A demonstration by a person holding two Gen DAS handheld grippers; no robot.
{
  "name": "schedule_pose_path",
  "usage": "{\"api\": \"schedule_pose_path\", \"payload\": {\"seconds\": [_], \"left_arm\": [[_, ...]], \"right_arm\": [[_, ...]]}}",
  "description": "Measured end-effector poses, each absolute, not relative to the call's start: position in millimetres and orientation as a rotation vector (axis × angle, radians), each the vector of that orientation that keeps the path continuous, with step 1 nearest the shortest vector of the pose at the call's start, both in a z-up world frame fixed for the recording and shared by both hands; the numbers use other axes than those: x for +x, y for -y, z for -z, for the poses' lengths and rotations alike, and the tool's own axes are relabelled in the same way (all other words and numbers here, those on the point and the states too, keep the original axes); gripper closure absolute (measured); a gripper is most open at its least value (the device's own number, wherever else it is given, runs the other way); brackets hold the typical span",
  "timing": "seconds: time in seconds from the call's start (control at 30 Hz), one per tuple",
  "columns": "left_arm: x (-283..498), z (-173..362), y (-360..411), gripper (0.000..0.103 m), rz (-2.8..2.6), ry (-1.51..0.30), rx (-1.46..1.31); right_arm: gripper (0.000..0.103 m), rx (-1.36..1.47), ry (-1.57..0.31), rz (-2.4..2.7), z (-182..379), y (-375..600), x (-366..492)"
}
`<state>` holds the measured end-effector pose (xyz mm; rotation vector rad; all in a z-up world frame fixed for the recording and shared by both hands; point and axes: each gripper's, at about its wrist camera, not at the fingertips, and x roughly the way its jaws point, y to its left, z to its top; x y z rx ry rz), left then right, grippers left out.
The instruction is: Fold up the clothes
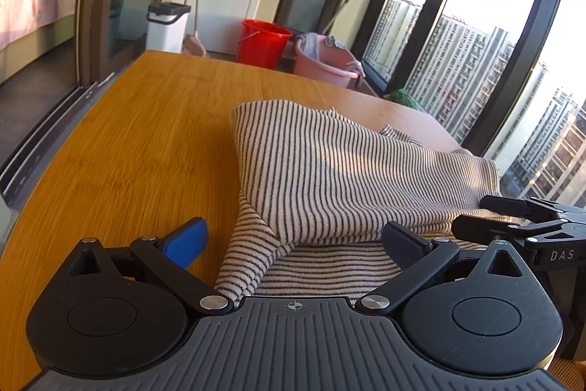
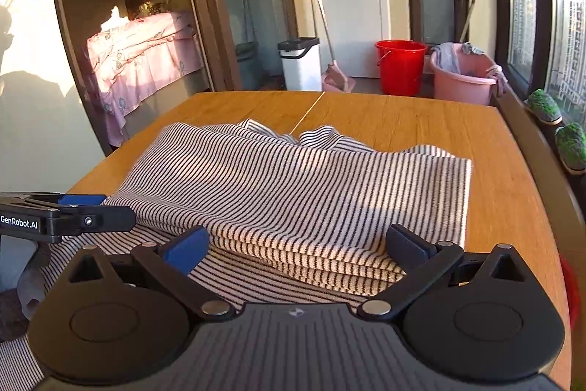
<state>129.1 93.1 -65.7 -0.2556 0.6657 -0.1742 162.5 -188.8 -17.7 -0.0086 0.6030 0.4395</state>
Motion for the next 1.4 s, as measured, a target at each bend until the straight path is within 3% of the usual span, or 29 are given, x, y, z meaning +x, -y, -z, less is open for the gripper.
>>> {"api": "schedule_pose_path", "payload": {"seconds": [0.03, 0.2, 0.4, 0.5, 0.57, 0.6, 0.77, 0.9, 1.03, 1.17, 1.3, 1.4], "left_arm": [[129, 66, -93, 0.0, 0.175, -0.665, -0.259], [129, 65, -93, 0.0, 0.174, -0.663, -0.26], [129, 64, -92, 0.0, 0.174, -0.663, -0.26], [129, 65, -91, 0.0, 0.175, -0.661, -0.264], [129, 65, -91, 0.0, 0.175, -0.66, -0.265], [129, 65, -91, 0.0, 0.175, -0.66, -0.266], [129, 65, -89, 0.0, 0.175, -0.66, -0.267], [129, 65, -90, 0.0, 0.177, -0.658, -0.273], [130, 65, -93, 0.0, 0.182, -0.659, -0.283], [128, 51, -87, 0.0, 0.172, -0.656, -0.248], [118, 17, -66, 0.0, 0.292, -0.5, -0.192], [132, 16, -49, 0.0, 0.378, -0.504, -0.149]], "right_arm": [[0.015, 0.002, -0.567, -0.43, 10, 195, 158], [0.036, 0.153, -0.471, -0.264, -22, 256, 156], [0.037, 0.239, -0.609, -0.226, 8, 278, 192], [0.083, 0.239, -0.676, -0.279, 19, 263, 203], [0.098, 0.192, -0.629, -0.326, 4, 250, 201], [0.099, 0.178, -0.576, -0.35, -10, 247, 197], [0.099, 0.139, -0.439, -0.378, -55, 246, 189], [0.097, 0.13, -0.614, -0.321, -9, 256, 199], [0.078, 0.196, -0.701, -0.212, 26, 278, 194], [0.073, 0.198, -0.591, -0.227, -1, 279, 176], [0.037, 0.218, -0.511, -0.388, -22, 253, 169], [0.037, 0.274, -0.551, -0.462, -6, 233, 180]]}}
